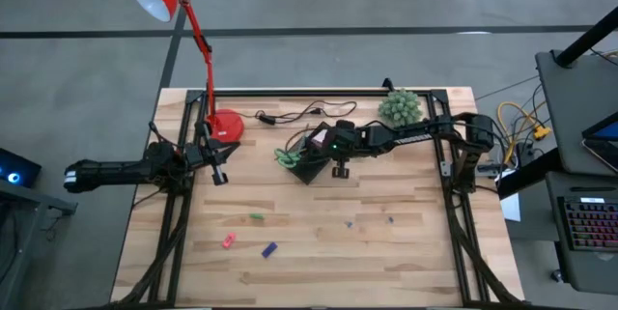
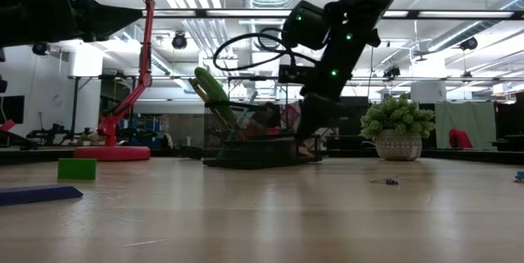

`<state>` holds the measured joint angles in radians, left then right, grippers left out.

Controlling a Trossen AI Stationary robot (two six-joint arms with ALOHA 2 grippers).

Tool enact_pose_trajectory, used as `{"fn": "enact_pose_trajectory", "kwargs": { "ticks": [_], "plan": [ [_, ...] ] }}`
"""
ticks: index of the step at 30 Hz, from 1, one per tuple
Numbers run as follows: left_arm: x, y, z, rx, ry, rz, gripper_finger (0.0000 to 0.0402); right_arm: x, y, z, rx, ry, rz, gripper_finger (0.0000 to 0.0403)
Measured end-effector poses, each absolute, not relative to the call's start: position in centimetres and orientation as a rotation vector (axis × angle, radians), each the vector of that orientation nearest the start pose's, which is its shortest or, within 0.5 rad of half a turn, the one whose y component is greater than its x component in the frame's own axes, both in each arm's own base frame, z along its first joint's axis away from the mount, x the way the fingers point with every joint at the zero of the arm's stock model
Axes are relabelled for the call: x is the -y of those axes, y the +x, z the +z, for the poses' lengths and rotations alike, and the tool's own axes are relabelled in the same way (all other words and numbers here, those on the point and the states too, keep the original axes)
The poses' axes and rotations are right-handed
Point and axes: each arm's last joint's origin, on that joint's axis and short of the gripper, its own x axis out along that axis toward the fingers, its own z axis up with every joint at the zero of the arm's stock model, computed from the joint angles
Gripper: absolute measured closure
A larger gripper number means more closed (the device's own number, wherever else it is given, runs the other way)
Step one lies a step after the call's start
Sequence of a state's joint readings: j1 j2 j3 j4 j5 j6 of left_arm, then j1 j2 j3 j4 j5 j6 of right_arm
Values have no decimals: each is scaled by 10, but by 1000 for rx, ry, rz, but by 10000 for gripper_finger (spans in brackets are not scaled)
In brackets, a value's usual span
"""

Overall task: Pick and place office supplies into organizer
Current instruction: Put the pink sticky notes into the black desk organizer, then put the left blue binder clip into the black desk organizer

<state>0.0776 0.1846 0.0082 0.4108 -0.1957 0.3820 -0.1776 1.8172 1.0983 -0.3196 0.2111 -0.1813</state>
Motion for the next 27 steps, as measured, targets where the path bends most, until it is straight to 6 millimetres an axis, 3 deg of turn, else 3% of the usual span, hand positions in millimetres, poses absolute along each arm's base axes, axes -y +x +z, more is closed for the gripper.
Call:
{"fn": "enact_pose_trajectory", "kwargs": {
  "ticks": [10, 18, 23, 27],
  "plan": [
    [-14, 105, 190, 180, 364, 313, 402, 72, 349, 168, -1140, -162, -261, 394],
    [-14, 105, 190, 179, 364, 313, 402, 64, 352, 188, -1200, 31, -313, 392],
    [-14, 105, 190, 179, 364, 313, 402, 42, 358, 203, -1220, 160, -176, 359],
    [-14, 105, 190, 179, 364, 313, 402, 8, 366, 213, -1192, 160, -85, 314]
  ]
}}
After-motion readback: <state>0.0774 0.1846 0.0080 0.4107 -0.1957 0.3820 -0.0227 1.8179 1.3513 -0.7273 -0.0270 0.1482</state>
